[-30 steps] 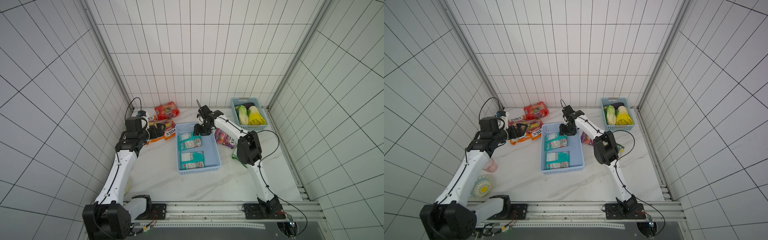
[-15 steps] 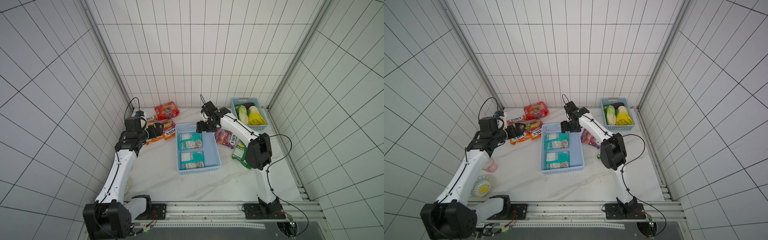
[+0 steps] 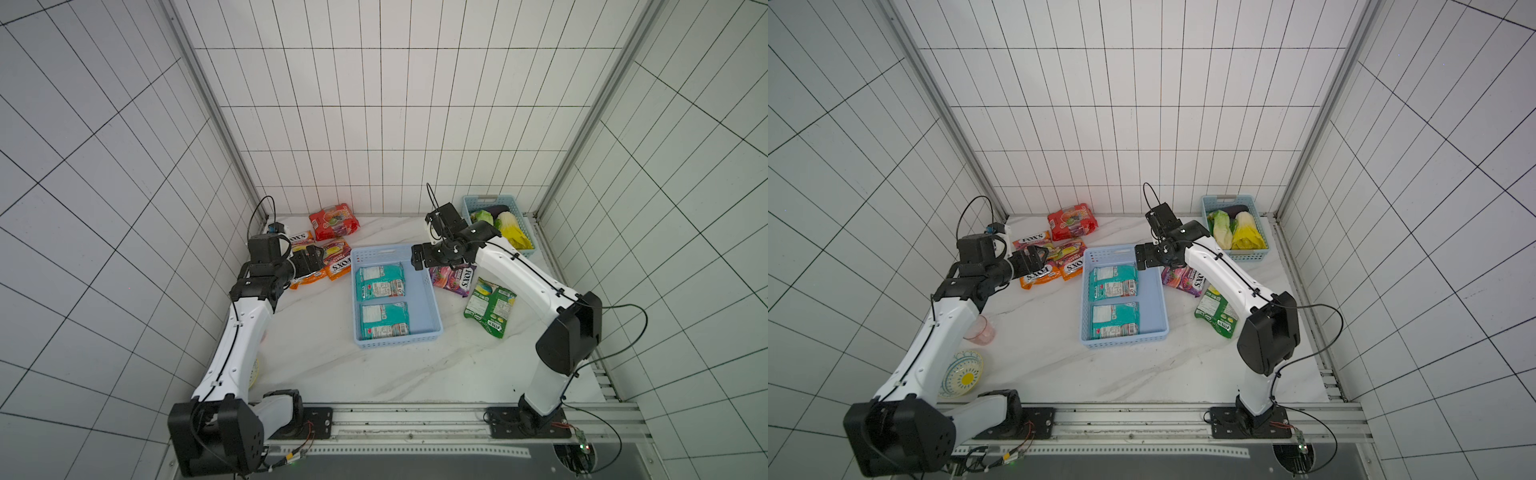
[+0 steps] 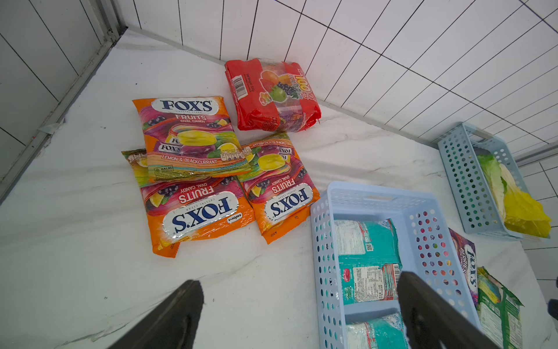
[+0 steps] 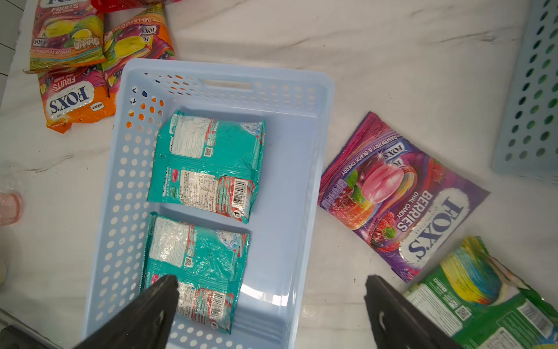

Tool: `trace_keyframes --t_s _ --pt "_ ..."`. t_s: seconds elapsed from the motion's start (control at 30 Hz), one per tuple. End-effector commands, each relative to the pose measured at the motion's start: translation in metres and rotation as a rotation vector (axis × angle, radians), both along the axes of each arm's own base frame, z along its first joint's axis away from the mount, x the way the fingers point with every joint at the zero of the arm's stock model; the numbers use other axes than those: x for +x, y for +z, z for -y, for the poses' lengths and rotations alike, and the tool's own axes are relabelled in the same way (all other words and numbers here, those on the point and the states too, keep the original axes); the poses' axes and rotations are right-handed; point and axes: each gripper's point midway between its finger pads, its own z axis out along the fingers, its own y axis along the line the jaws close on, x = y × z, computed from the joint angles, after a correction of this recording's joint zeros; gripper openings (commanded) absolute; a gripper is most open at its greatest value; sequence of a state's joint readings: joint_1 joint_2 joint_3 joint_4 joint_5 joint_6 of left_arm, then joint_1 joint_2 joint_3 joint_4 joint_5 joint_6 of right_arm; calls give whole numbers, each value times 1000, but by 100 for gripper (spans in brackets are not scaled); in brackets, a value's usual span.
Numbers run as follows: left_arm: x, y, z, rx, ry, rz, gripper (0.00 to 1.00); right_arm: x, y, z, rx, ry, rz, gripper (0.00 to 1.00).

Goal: Put the candies in the basket
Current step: Place the candy in the basket, then pick up the candy at the center of the board.

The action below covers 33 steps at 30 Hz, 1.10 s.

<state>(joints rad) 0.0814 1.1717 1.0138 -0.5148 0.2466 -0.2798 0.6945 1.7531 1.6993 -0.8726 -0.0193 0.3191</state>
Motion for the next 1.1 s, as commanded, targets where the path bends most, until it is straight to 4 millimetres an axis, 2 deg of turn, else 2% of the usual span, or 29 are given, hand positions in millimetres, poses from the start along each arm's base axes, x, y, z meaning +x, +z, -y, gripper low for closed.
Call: trace_keyframes --t_s 0.0,0.3,0.43,0.6,0.8,1.0,1.07 --pt "5 -5 -11 29 36 14 98 -3 2 19 -48 -14 57 99" --pt "11 -21 -29 -24 116 -36 98 -20 18 74 -82 -79 184 99" --pt "14 -23 -43 -40 168 -45 98 -32 24 101 -75 -113 236 99" --pt "24 -21 -62 -77 212 -42 98 -44 41 124 -72 -130 336 99" --pt "47 -22 -90 -65 270 -54 96 -56 42 140 -76 -123 427 99" --pt "79 -41 -109 -46 275 -109 95 -62 44 144 -62 -125 458 99" --pt "91 -48 -116 -48 275 -124 95 -64 45 151 -89 -144 466 99"
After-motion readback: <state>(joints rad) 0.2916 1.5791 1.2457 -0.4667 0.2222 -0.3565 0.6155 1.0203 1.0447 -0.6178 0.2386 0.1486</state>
